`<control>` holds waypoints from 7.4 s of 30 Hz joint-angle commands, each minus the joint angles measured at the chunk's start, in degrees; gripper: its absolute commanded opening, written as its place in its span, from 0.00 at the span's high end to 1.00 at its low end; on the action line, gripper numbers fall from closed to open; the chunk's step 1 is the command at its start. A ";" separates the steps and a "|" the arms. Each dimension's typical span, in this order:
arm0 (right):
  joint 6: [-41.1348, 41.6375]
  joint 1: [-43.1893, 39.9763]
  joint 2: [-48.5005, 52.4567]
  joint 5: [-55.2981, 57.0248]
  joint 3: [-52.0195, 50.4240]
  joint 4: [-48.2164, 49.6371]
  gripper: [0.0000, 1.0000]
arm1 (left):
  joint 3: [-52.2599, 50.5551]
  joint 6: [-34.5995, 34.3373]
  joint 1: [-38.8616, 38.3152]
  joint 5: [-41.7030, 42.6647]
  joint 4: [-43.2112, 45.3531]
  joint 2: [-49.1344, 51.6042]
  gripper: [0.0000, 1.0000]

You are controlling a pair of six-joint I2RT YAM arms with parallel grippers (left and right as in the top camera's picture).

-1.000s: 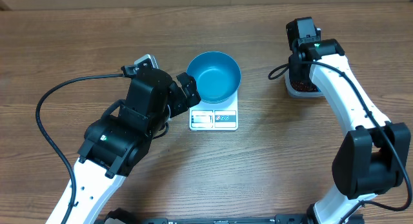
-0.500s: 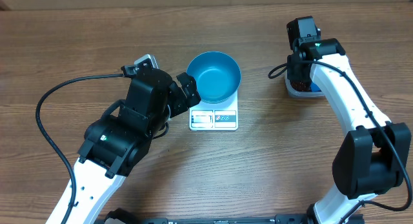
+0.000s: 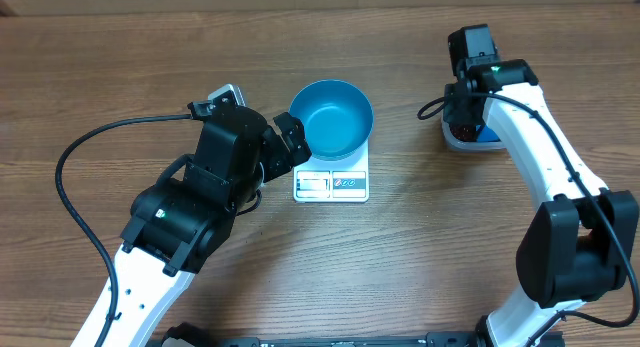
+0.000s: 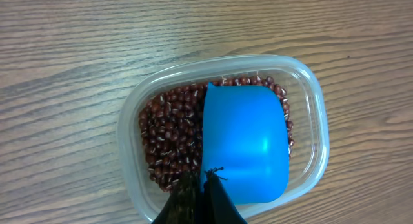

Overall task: Scoop item into bowl and weigh 150g on scale
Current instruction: 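Push the scoop through the beans with the right gripper to fill it, then lift the bean-filled scoop out of the tub with the right gripper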

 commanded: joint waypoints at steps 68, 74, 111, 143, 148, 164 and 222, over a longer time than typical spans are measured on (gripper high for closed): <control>0.61 -15.02 0.28 -30.67 1.44 -0.09 0.96 | 1.07 1.07 -0.07 -0.94 0.20 -0.42 0.01; 0.61 -16.50 0.28 -31.21 1.44 -1.22 0.96 | 1.07 1.07 -0.07 -0.94 0.20 -0.42 0.00; 0.85 -20.24 0.28 -40.06 1.44 -2.78 0.96 | 1.07 1.07 -0.07 -0.94 0.20 -0.42 0.00; 1.77 -20.72 0.28 -43.69 1.44 -5.46 0.96 | 1.07 1.07 -0.07 -0.92 0.20 -0.42 0.00; 2.58 -20.72 0.28 -44.13 1.44 -5.57 0.96 | 1.07 1.07 -0.07 -0.94 0.20 -0.42 0.00; 2.54 -22.62 0.28 -48.24 1.44 -5.81 0.96 | 1.07 1.07 -0.07 -0.94 0.20 -0.42 0.00; 0.52 -32.61 0.28 -59.23 1.44 -7.76 0.96 | 1.07 1.07 -0.07 -0.92 0.20 -0.42 0.00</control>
